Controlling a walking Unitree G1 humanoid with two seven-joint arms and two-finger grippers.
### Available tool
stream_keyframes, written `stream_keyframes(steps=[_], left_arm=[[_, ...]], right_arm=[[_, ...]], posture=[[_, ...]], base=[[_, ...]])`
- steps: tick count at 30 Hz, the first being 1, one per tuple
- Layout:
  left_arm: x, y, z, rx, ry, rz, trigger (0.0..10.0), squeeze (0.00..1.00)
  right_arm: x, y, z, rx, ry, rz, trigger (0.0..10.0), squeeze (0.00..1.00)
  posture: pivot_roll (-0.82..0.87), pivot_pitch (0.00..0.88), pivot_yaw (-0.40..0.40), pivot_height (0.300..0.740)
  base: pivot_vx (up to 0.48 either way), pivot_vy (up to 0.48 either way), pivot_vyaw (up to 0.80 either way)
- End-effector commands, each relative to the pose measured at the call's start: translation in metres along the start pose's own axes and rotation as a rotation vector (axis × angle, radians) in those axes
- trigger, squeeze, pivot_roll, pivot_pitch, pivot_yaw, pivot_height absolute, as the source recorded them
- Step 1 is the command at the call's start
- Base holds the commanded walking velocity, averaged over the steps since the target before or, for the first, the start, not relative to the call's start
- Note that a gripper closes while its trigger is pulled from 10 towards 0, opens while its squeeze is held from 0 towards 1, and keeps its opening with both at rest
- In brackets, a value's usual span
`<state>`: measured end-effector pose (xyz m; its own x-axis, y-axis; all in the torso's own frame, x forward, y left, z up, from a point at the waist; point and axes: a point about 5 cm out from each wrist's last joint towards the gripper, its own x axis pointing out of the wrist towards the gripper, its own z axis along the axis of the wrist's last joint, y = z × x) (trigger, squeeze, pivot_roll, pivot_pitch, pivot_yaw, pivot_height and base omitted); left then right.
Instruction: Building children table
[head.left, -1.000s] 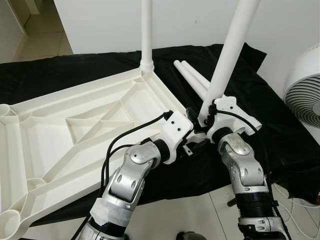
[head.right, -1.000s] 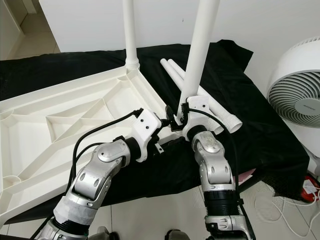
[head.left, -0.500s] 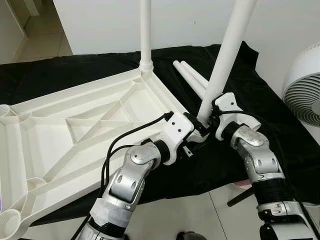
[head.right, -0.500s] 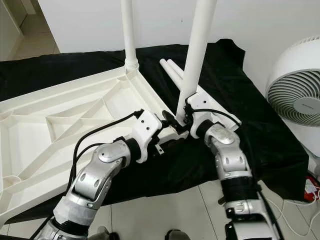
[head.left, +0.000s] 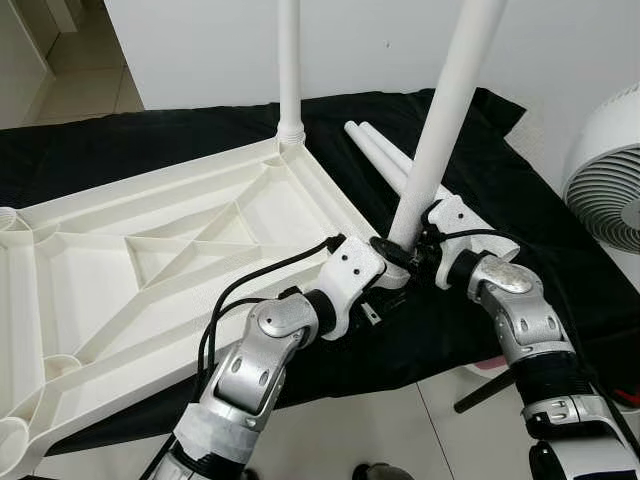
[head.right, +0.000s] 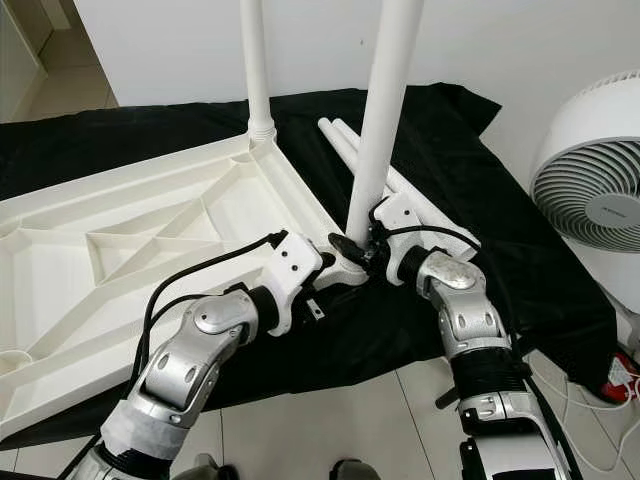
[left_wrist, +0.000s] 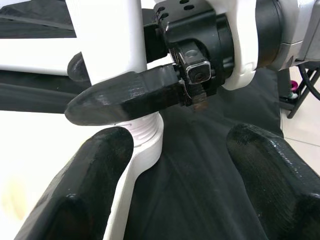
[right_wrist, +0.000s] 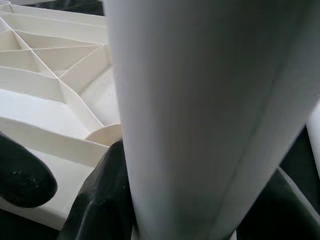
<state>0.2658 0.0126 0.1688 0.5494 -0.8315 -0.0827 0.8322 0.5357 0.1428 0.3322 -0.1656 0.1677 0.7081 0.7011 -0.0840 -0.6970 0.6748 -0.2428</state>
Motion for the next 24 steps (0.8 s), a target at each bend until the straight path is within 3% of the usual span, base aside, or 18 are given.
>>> stream_keyframes(steps=[1,2,3,6,7,13,16,19,21,24], left_arm=[[-0.001,0.001,0.001,-0.001,0.0,0.021,10.0,0.0],[-0.001,0.001,0.001,0.0,0.0,0.021,10.0,0.0],[0.0,0.0,0.002,0.001,0.001,0.021,10.0,0.0],[0.0,0.0,0.002,0.001,0.001,0.021,10.0,0.0],[0.0,0.0,0.002,0.0,0.001,0.022,10.0,0.0],[0.0,-0.001,0.002,-0.003,-0.001,0.022,10.0,0.0],[0.001,-0.002,0.002,-0.004,-0.002,0.02,10.0,0.0],[0.001,-0.002,0.002,-0.004,-0.003,0.019,10.0,0.0],[0.001,-0.003,0.001,-0.007,-0.004,0.016,10.0,0.0],[0.001,-0.004,0.001,-0.007,-0.005,0.015,10.0,0.0]], right_arm=[[0.004,0.004,0.0,-0.01,0.001,0.031,0.0,0.0],[0.004,0.004,-0.001,-0.004,-0.001,0.02,0.0,0.0],[0.005,0.005,-0.002,0.009,0.001,0.001,10.0,0.0],[0.006,0.004,-0.003,0.021,0.006,-0.034,10.0,0.0],[0.007,0.002,-0.005,0.033,0.02,-0.102,10.0,0.0],[0.011,0.002,-0.009,0.069,0.035,-0.246,10.0,0.0],[0.014,0.008,-0.01,0.139,0.043,-0.368,10.0,0.0],[0.016,0.01,-0.011,0.17,0.046,-0.414,10.0,0.0],[0.018,0.021,-0.01,0.237,0.056,-0.629,10.0,0.0],[0.018,0.024,-0.009,0.245,0.06,-0.681,10.0,0.0]], posture=[[-0.1,0.075,0.042,0.74],[-0.1,0.075,0.042,0.74],[-0.11,0.075,0.04,0.74],[-0.11,0.076,0.037,0.74],[-0.11,0.076,0.037,0.74],[-0.11,0.079,0.034,0.74],[-0.12,0.079,0.033,0.74],[-0.12,0.079,0.033,0.74],[-0.12,0.076,0.027,0.74],[-0.12,0.076,0.027,0.74]], base=[[0.0,0.0,0.0],[0.0,0.0,0.0],[0.0,0.0,0.0],[0.0,0.0,0.0],[0.0,0.0,0.0],[0.0,0.0,0.0],[0.0,0.0,0.0],[0.0,0.0,0.0],[0.0,0.0,0.0],[0.0,0.0,0.0]])
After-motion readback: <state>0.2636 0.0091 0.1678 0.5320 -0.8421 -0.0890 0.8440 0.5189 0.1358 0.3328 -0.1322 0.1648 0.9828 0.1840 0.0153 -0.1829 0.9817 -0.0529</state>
